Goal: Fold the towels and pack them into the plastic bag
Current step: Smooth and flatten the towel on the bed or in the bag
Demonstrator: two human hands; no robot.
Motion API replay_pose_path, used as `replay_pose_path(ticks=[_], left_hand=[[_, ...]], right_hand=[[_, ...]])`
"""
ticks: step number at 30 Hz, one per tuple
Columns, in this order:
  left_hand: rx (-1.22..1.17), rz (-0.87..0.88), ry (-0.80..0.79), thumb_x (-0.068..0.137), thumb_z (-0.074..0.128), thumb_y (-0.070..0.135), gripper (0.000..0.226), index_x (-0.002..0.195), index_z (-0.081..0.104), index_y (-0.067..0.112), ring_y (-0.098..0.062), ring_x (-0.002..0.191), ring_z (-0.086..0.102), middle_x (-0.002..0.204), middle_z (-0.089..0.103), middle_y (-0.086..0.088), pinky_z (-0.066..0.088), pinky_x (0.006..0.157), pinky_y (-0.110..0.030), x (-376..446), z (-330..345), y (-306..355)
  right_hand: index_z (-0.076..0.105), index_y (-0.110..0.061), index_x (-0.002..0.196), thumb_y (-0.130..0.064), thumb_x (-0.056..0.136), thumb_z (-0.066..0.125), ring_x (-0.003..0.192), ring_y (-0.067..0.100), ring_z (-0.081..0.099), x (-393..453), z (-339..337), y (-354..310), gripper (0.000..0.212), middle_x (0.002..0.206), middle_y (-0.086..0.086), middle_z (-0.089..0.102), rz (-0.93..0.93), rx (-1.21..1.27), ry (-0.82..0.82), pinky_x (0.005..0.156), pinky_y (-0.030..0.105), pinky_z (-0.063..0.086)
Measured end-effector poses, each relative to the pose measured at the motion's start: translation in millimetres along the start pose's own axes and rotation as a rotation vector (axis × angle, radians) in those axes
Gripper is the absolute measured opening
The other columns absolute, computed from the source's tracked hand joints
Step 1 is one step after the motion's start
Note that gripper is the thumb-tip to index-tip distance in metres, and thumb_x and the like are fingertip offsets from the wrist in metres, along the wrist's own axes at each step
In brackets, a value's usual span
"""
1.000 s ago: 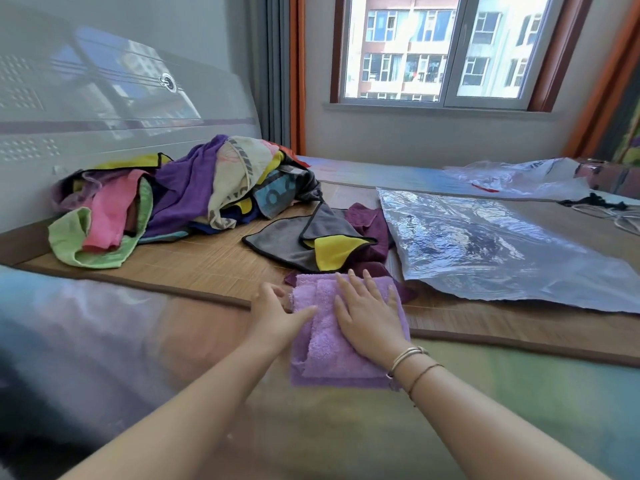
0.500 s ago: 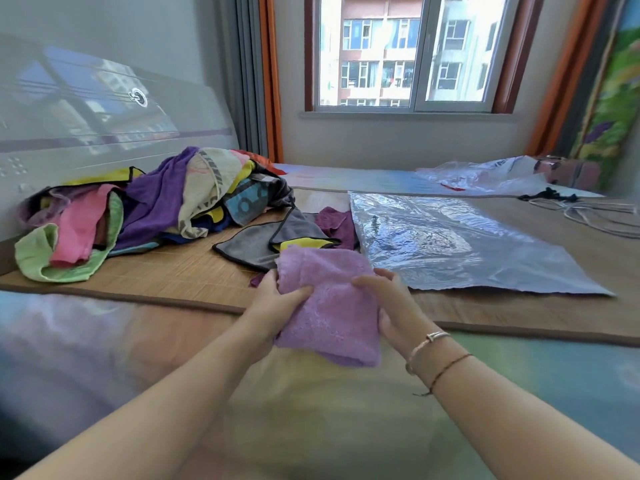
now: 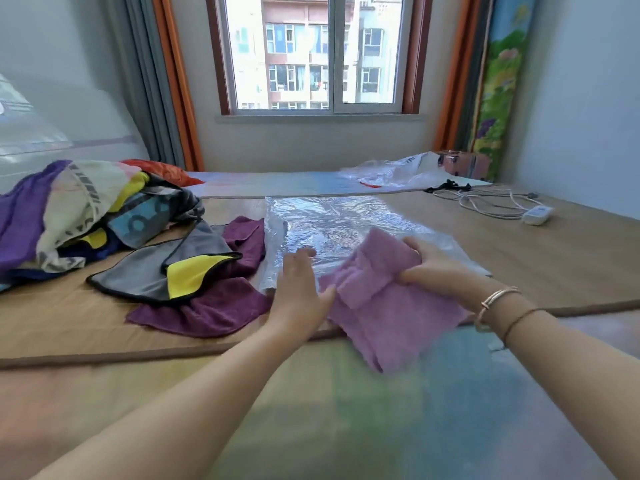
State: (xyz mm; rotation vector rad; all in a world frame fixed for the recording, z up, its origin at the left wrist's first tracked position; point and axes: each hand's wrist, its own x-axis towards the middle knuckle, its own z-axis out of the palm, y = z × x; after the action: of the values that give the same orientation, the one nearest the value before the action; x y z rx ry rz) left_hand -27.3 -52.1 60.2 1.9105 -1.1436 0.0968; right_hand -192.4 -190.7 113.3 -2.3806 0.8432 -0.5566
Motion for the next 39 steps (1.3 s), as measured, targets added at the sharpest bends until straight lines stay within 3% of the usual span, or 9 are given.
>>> replay_pose_path(ticks=[3,8,13,17,21,25,28,33,39], left_hand=[[0.169,0.202,-0.028,0.081,0.065,0.011,0.039,0.118,0.056,0.021,-0.030,0.131,0.037,0.140,0.038,-0.005,0.026,0.107,-0.033,28.5,15.6,3.1],[0.660,0.264,-0.394,0.094,0.052,0.014,0.040,0.118,0.060,0.045,-0.031,0.148,-0.015,0.161,-0.012,0.010,-0.001,0.118,-0.052,62.3,36.3,12.3],[0.599,0.274,-0.342,0.083,0.046,-0.007,0.066,0.131,0.051,0.038,-0.025,0.141,0.033,0.162,0.009,0.010,0.035,0.108,-0.046,75.9,38.3,3.5],[0.580,0.319,-0.340,0.075,0.040,-0.020,0.074,0.128,0.053,0.029,-0.023,0.130,0.049,0.159,0.019,0.015,0.045,0.078,-0.032,79.8,31.0,0.1],[0.691,0.291,-0.312,0.078,0.040,-0.020,0.054,0.117,0.060,0.012,-0.029,0.121,0.055,0.161,0.015,0.005,0.047,0.074,-0.033,89.2,20.8,0.9],[0.681,0.355,-0.243,0.080,0.041,-0.020,0.084,0.151,0.028,0.023,-0.027,0.125,0.050,0.161,0.015,0.007,0.047,0.081,-0.031,91.5,20.5,0.9],[0.555,0.382,-0.117,0.080,0.049,-0.014,0.100,0.154,-0.007,0.023,-0.027,0.120,0.051,0.152,0.038,0.002,0.045,0.093,-0.035,90.7,20.6,-1.3],[0.374,0.355,-0.061,0.082,0.050,-0.012,0.076,0.147,0.029,0.020,-0.030,0.111,0.054,0.126,0.057,-0.009,0.048,0.083,-0.039,91.0,4.2,-9.2],[0.259,0.455,0.101,0.079,0.044,-0.018,0.035,0.092,0.043,0.015,-0.027,0.081,0.043,0.072,0.051,0.001,0.041,0.061,-0.040,79.7,-10.7,-8.1]], right_hand=[[0.048,-0.041,0.092,-0.029,0.061,0.050,0.082,0.019,0.060,18.9,-17.9,15.3,0.033,0.079,-0.010,0.061,-0.098,-0.396,0.026,0.077,0.032,0.049],[0.056,-0.030,0.102,-0.009,0.069,0.056,0.101,0.026,0.054,30.7,-15.3,28.0,0.039,0.108,-0.002,0.059,-0.340,-0.809,0.097,0.085,0.043,0.045],[0.054,-0.017,0.064,0.000,0.058,0.062,0.050,0.026,0.052,27.2,10.3,32.0,0.020,0.085,0.011,0.053,-0.404,-1.075,0.347,0.040,0.025,0.021],[0.052,-0.019,0.066,-0.004,0.058,0.074,0.035,0.022,0.051,25.0,18.9,29.0,0.028,0.050,0.000,0.053,-0.262,-1.026,0.328,0.047,0.017,-0.003],[0.052,-0.020,0.090,-0.011,0.080,0.049,0.065,0.028,0.065,20.3,16.8,27.8,0.014,0.071,0.002,0.062,-0.205,-0.965,0.351,0.045,0.026,0.004],[0.059,-0.017,0.075,-0.026,0.065,0.047,0.033,0.023,0.053,14.3,25.0,17.7,0.018,0.043,0.000,0.053,-0.277,-0.823,0.429,0.043,0.015,0.007],[0.061,-0.017,0.086,-0.027,0.070,0.038,0.039,0.023,0.057,14.7,37.7,11.4,0.030,0.050,-0.002,0.058,-0.352,-0.732,0.418,0.038,0.019,0.020],[0.053,-0.014,0.111,-0.026,0.082,0.047,0.069,0.030,0.067,30.3,63.1,-8.7,0.031,0.078,0.006,0.069,-0.367,-0.702,0.357,0.048,0.027,0.030],[0.053,-0.012,0.119,-0.027,0.095,0.046,0.101,0.028,0.064,72.2,75.2,-19.4,0.030,0.113,0.007,0.064,-0.097,-0.953,0.261,0.069,0.028,0.041]])
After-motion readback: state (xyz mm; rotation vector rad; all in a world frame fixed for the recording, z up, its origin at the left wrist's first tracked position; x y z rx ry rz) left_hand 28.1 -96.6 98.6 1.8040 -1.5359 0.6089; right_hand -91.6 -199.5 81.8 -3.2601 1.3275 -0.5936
